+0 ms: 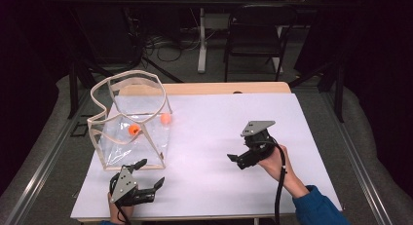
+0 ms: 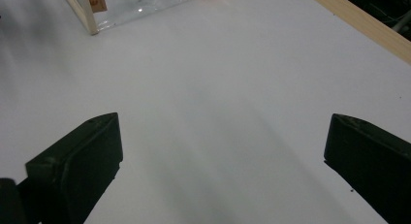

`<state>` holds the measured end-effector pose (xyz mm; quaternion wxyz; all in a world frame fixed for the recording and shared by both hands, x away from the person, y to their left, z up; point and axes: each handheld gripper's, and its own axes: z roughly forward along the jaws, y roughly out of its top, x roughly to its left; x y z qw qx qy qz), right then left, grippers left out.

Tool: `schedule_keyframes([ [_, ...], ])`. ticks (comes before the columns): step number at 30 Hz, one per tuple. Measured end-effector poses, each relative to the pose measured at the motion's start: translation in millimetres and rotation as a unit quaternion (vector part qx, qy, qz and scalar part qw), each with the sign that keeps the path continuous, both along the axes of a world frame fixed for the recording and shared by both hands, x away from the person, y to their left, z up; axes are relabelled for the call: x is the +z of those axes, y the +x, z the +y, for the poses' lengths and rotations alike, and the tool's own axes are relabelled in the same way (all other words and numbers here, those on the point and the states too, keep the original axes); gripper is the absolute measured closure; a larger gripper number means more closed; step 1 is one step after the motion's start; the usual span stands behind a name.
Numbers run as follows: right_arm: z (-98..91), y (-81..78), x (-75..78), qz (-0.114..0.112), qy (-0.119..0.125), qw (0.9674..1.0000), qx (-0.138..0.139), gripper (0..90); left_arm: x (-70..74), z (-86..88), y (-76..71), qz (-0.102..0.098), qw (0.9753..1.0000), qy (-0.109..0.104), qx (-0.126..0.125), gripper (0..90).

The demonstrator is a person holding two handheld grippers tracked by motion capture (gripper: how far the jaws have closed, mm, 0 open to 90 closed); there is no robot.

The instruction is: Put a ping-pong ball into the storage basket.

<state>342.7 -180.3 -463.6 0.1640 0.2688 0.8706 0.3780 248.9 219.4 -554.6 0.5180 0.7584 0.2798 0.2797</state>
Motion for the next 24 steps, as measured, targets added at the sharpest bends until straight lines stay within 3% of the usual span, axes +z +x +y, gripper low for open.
schedule_keyframes([
  [14, -23.7, -17.0, -42.3, 0.025, -0.005, 0.9992, -0.031, 0.0, -0.5, -0.5, 0.1, 0.001, 1.0, 0.0, 0.0, 15.8],
  [24, -42.9, -29.8, -56.9, 0.03, -0.004, 0.9981, -0.053, 0.0, -0.5, -0.6, 0.1, 0.001, 1.0, 0.001, -0.002, 15.8],
])
